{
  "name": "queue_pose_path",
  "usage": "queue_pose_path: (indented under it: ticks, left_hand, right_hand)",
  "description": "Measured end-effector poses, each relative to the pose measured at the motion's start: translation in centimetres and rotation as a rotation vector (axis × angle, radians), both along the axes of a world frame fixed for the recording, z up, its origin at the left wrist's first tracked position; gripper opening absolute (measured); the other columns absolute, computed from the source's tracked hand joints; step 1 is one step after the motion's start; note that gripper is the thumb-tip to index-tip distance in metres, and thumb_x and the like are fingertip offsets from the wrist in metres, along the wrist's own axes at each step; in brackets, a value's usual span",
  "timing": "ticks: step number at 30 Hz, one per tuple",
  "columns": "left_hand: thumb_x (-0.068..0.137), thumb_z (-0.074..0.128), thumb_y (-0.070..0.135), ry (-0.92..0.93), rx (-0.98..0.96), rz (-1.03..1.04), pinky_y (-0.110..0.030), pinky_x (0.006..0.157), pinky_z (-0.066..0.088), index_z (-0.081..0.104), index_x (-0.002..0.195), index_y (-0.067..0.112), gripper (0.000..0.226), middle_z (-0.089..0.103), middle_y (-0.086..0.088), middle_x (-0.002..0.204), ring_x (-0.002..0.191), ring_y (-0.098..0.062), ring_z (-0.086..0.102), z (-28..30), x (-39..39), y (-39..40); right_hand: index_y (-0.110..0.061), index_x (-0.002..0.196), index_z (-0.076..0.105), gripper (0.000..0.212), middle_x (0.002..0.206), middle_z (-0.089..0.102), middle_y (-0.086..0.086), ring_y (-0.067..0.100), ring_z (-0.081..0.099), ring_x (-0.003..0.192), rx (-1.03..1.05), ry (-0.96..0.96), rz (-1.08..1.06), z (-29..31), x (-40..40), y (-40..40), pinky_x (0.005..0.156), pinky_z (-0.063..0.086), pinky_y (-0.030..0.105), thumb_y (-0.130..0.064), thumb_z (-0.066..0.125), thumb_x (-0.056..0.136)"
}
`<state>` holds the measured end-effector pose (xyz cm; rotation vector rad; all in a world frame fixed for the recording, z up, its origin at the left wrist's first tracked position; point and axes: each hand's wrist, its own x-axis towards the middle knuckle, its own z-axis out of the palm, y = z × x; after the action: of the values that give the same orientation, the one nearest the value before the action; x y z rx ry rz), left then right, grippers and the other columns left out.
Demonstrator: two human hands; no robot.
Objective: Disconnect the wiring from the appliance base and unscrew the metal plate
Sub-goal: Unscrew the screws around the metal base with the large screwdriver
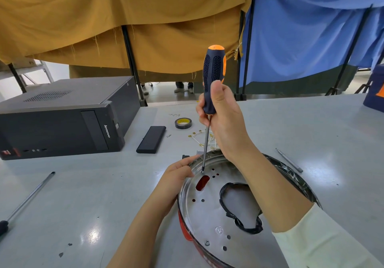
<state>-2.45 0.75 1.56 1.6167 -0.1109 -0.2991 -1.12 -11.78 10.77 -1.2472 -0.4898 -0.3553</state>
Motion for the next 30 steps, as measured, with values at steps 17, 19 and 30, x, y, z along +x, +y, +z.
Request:
queue_pose_path:
  ticks: [17,19,30]
  left_hand:
    - [0.080,0.036,-0.009,0.015,0.001,0.016,-0.039,0.100,0.045,0.068,0.113,0.017,0.053,0.070,-0.008,0.109,0.109,-0.027,0.061,0.04,-0.01,-0.02]
    - [0.080,0.036,-0.008,0.019,0.008,0.021,-0.044,0.104,0.041,0.068,0.114,0.017,0.052,0.068,-0.010,0.113,0.113,-0.030,0.058,-0.02,0.03,-0.03]
    - [0.079,0.037,-0.008,0.020,0.012,0.020,-0.047,0.108,0.036,0.068,0.114,0.018,0.053,0.067,-0.007,0.115,0.116,-0.028,0.056,-0.21,0.13,0.08]
  right_hand:
    - [-0.016,0.104,0.041,0.027,0.072,0.051,0.000,0.011,0.045,0.061,0.006,-0.015,0.042,-0.27,-0.10,-0.03,0.050,0.038,0.020,-0.034,0.055,0.090]
    - [-0.013,0.103,0.047,0.022,0.075,0.052,0.001,0.013,0.046,0.063,0.009,-0.021,0.058,-0.25,-0.09,0.02,0.052,0.037,0.021,-0.034,0.044,0.096]
    - [-0.015,0.108,0.037,0.038,0.074,0.048,0.002,0.012,0.038,0.058,0.027,0.002,0.067,-0.14,-0.19,-0.01,0.052,0.034,0.023,-0.039,0.054,0.083]
